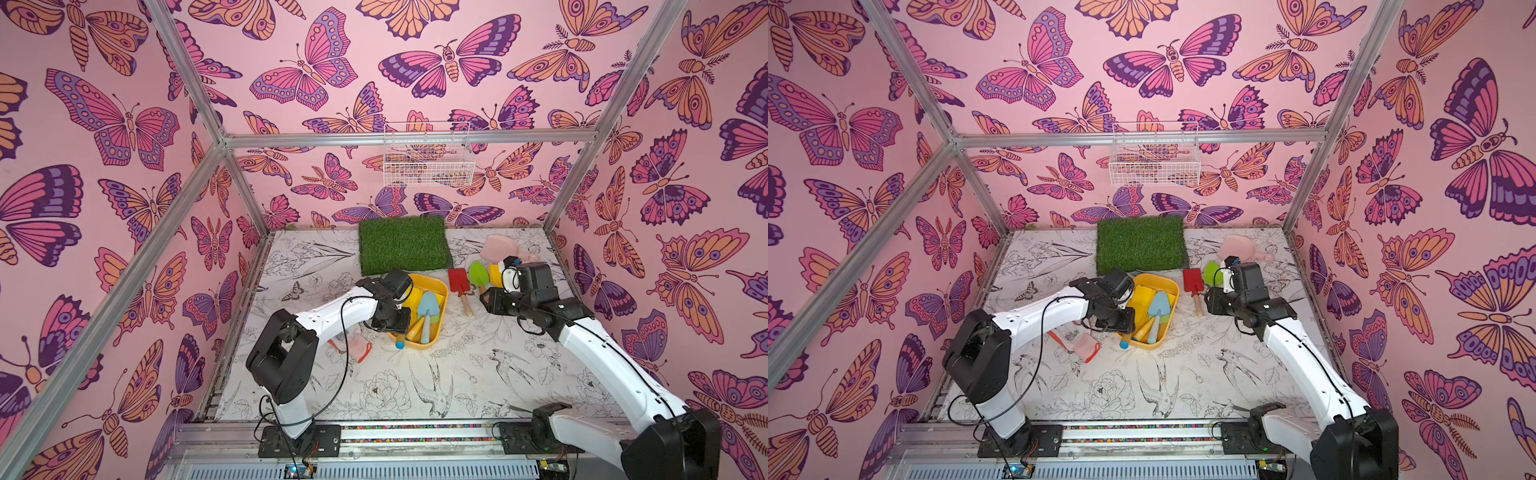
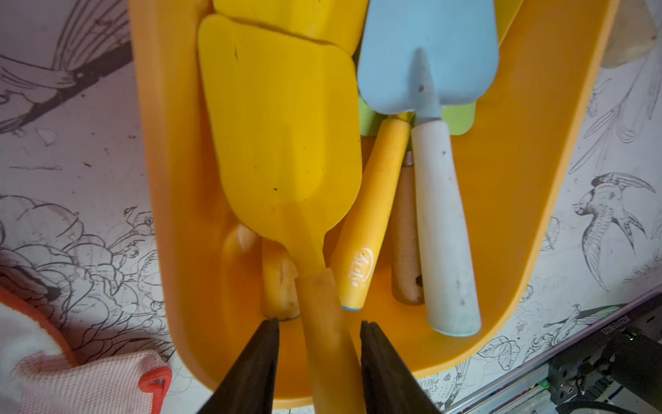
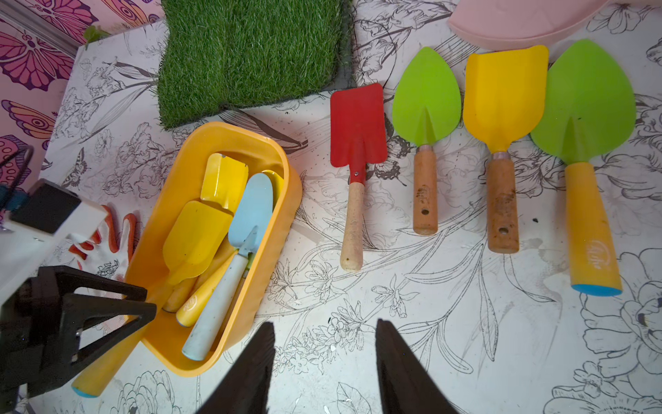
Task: Take the shovel out of the storage box
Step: Pick up the shovel from the storage box.
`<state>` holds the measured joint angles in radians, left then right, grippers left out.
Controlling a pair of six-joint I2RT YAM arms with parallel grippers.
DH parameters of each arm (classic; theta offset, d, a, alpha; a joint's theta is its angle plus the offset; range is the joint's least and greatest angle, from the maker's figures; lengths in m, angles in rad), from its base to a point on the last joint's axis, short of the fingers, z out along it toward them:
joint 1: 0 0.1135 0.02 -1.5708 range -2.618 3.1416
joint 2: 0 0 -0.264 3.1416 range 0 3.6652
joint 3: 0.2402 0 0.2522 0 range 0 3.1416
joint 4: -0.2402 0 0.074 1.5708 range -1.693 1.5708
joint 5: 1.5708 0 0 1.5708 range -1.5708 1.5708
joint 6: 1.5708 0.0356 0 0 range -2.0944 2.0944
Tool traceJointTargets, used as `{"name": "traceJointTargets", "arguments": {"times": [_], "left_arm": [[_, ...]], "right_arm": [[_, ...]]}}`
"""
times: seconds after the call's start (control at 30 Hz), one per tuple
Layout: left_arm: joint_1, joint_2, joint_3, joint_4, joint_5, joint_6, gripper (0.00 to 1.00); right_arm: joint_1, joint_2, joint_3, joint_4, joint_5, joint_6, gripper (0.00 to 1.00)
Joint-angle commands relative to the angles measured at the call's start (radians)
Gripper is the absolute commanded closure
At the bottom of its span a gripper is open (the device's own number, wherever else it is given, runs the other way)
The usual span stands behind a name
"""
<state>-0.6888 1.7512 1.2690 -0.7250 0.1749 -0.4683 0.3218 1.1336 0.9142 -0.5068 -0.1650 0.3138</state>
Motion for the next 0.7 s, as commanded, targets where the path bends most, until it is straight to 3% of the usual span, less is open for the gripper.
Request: {"name": "traceJointTargets", "arguments": {"times": [0.0,0.33,0.67], "left_arm": [[-0.008,0.043,0.035,-0.111,-0.011,0.025,0.58],[-0.019,0.14,0.118,-0.189,0.015,0.03,0.72],[-0.018,0.111,0.148,-0.231,-0.044,0.041,0.91]], "right_arm": [[0.006,-0.01,-0.006,0.012,-0.022,-0.002,0.5],[0.005,-0.019,-0.015,0.016,-0.024,-0.01,0.49],[0.006,-0.037,-0.018,0.013,0.011,-0.014,0.49]]}}
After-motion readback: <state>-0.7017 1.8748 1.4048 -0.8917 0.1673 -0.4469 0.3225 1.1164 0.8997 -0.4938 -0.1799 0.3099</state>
